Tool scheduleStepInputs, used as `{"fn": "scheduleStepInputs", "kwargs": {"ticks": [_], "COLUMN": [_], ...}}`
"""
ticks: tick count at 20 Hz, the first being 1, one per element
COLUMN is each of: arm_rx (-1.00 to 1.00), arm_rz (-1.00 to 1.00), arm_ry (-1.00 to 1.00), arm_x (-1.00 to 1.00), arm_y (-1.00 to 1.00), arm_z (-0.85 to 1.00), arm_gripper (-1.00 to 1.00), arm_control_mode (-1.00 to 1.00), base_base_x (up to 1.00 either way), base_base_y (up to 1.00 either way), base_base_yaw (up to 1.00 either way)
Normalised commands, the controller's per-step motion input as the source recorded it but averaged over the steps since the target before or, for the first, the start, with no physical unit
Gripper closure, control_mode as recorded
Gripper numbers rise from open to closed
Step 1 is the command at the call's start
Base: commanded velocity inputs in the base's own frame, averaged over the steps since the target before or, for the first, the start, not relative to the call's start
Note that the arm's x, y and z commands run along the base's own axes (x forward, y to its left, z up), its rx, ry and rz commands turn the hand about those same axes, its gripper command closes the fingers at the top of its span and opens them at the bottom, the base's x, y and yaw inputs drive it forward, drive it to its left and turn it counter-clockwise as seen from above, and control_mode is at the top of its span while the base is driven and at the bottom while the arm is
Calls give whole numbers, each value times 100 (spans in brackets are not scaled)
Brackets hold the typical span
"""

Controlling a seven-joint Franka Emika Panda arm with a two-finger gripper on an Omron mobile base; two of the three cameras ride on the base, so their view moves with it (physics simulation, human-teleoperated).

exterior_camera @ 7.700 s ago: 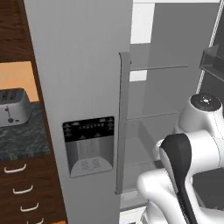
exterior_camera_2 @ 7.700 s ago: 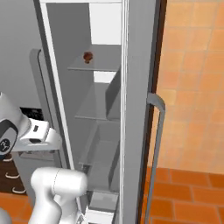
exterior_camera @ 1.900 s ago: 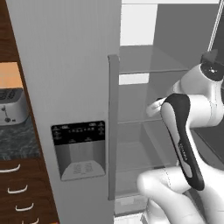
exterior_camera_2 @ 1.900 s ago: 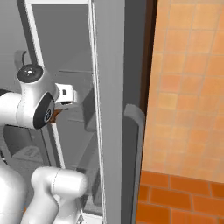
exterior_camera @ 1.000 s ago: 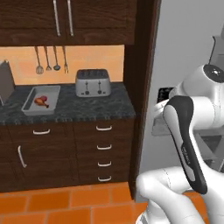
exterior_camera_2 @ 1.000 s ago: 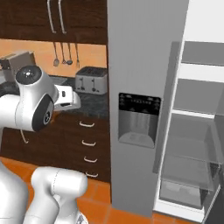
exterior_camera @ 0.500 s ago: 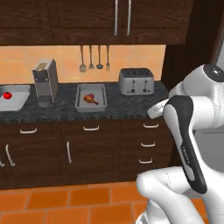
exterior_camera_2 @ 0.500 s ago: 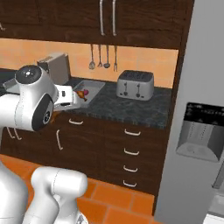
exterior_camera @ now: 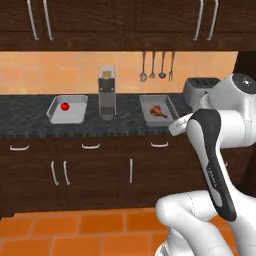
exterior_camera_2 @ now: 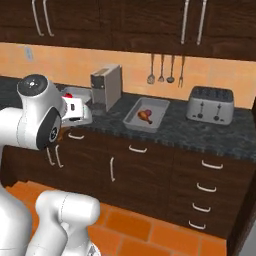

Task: Place one tomato and one chicken drumstick in each tupperware on the nearby counter, to pack two identical lunches.

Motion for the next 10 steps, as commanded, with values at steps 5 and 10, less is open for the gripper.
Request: {"fn": "scheduleStepInputs", "kwargs": {"ticks": [5, 10], "arm_rx": [0, 0], "arm_rz": [0, 0], "arm_ry": [0, 0], "arm_x": [0, 0], "arm_y": [0, 0], "arm_z": [0, 0], "arm_gripper": [100, 100], "arm_control_mode": [100, 100], "base_base_x": [80, 100], "base_base_y": [100, 98], "base_base_yaw": [3, -11]}}
